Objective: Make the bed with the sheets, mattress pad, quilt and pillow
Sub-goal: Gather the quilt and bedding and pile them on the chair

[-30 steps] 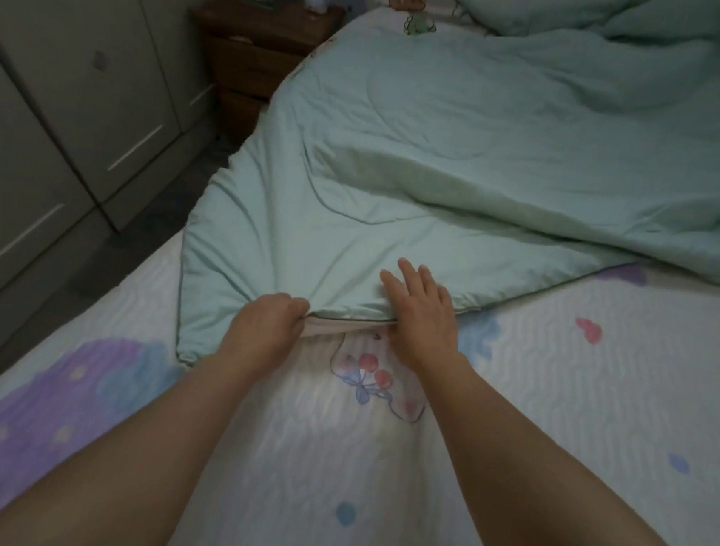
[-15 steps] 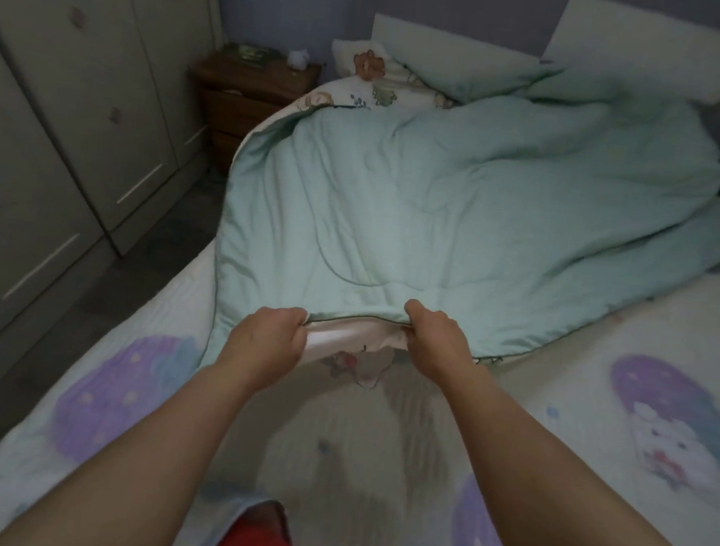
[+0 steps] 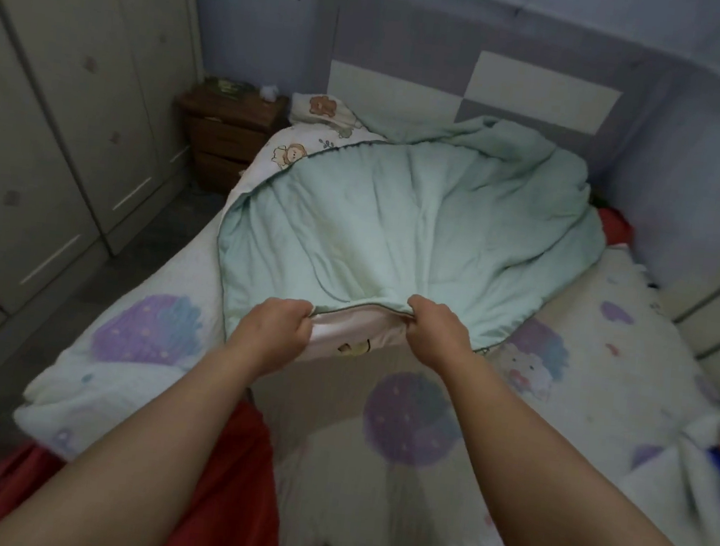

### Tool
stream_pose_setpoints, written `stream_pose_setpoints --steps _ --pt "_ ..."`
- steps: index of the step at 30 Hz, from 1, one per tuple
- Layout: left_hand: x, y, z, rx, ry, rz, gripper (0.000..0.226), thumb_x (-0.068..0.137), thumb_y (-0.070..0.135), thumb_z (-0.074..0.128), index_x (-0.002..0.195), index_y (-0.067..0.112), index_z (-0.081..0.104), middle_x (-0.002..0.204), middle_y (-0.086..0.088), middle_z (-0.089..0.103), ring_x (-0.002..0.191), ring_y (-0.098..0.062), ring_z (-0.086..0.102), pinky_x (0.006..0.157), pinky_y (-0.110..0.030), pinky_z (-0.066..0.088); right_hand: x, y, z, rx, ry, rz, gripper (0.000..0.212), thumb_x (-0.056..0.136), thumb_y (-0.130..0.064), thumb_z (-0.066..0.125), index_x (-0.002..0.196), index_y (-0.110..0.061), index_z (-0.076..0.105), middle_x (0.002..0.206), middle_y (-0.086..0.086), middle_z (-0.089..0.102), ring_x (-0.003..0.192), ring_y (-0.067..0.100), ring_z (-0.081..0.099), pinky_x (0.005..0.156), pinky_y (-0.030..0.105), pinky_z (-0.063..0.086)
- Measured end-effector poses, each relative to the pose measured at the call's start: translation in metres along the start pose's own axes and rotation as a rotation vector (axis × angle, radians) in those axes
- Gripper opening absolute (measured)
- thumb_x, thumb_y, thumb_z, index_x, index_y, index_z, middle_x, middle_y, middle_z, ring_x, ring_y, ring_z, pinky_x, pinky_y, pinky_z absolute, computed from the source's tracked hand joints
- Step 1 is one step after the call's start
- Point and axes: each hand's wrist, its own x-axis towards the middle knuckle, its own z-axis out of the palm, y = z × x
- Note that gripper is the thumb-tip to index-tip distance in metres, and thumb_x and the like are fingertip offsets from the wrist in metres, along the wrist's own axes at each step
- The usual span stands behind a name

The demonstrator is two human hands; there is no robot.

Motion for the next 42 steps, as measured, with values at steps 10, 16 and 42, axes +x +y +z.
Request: stream_pose_setpoints --steps 10,16,42 --pt "-0.092 0.075 -0.04 0.022 0.042 0.006 0.024 0.086 0.012 0.042 0.062 0.01 0.041 0.059 -0.004 0.045 0.064 -0.028 0.048 0.054 -0.033 0.029 -0.126 0.015 -0.05 0.094 -0.093 0.058 0.011 0.082 -0.005 0.041 0.084 -0.01 0.05 0.101 0.016 0.06 0.089 0.033 0.053 0.068 0.032 0.036" --pt "-0.133 0.099 -0.05 0.032 0.041 0.06 0.024 0.086 0.014 0.043 0.063 0.011 0.043 0.06 -0.003 0.046 0.064 -0.03 0.049 0.053 -0.031 0.029 -0.186 0.024 -0.058 0.189 -0.195 0.129 0.011 0.085 -0.008 0.043 0.083 -0.01 0.053 0.092 0.01 0.056 0.086 0.029 0.053 0.07 0.029 0.038" --pt "-0.178 0.119 -0.059 0.142 0.03 0.124 0.023 0.086 0.02 0.044 0.064 0.018 0.036 0.065 0.001 0.043 0.069 -0.029 0.049 0.055 -0.031 0.03 -0.254 0.039 -0.089 0.269 -0.269 0.09 0.022 0.095 -0.024 0.049 0.078 -0.013 0.058 0.075 0.001 0.053 0.077 0.021 0.051 0.053 0.025 0.031"
